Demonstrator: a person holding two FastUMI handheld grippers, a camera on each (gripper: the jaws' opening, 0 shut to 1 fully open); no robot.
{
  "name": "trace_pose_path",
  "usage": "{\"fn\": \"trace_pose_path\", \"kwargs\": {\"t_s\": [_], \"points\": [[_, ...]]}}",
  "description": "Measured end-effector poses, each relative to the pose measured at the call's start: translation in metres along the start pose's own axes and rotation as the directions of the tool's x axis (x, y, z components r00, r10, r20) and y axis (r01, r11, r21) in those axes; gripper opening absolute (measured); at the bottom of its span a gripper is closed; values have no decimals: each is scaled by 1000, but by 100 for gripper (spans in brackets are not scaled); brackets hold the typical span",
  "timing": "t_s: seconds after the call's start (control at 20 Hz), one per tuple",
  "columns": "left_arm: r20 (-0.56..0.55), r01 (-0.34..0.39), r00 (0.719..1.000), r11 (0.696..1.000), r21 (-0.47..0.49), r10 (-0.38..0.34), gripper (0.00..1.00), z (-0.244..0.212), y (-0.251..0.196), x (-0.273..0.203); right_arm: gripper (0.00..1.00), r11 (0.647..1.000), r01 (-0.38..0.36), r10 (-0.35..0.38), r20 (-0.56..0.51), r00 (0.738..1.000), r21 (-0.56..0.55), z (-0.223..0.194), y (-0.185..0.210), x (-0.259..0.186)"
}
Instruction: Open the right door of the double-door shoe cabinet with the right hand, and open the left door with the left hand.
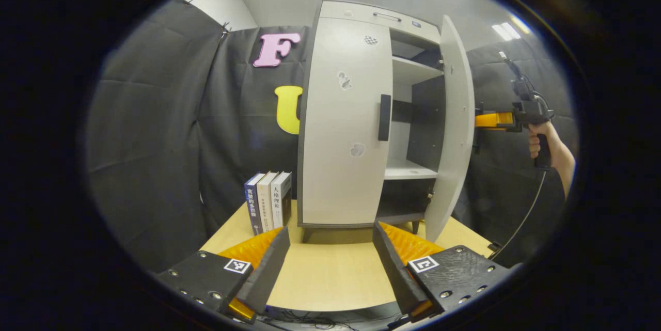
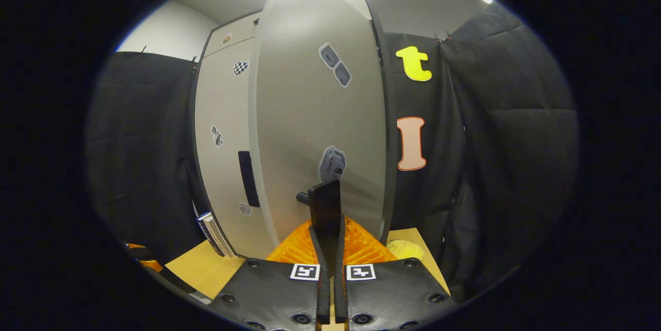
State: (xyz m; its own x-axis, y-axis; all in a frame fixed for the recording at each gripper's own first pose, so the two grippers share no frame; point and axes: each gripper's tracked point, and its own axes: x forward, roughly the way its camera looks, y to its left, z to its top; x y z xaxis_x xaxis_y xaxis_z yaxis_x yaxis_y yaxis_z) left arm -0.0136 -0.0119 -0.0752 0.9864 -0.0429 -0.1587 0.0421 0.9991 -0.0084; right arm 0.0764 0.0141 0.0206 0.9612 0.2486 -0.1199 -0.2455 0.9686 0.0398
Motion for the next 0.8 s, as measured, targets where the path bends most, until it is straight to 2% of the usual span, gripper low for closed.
{"fn": "trace_pose_path", "kwargs": {"t_s": [0.4, 0.5, 0.55, 0.65, 0.8], "points": [[-13, -7, 1000, 999, -54, 7, 94, -7, 10, 16, 4, 997, 81, -81, 18, 997, 6, -1, -46, -17], [-15, 6, 1000, 998, -57, -7, 94, -6, 7, 23, 4, 996, 86, -86, 21, 996, 0, -2, -57, -20], [-17, 17, 1000, 998, -64, -18, 94, -6, 6, 27, 0, 996, 85, -84, 26, 996, -21, -2, -63, -20], [-19, 44, 999, 994, -95, -46, 95, -4, -2, 34, 4, 993, 98, -95, 37, 995, -64, -2, -75, -22], [-21, 69, 997, 993, -97, -72, 95, -2, -9, 44, 4, 984, 152, -149, 35, 988, -97, -2, -97, -25]]}}
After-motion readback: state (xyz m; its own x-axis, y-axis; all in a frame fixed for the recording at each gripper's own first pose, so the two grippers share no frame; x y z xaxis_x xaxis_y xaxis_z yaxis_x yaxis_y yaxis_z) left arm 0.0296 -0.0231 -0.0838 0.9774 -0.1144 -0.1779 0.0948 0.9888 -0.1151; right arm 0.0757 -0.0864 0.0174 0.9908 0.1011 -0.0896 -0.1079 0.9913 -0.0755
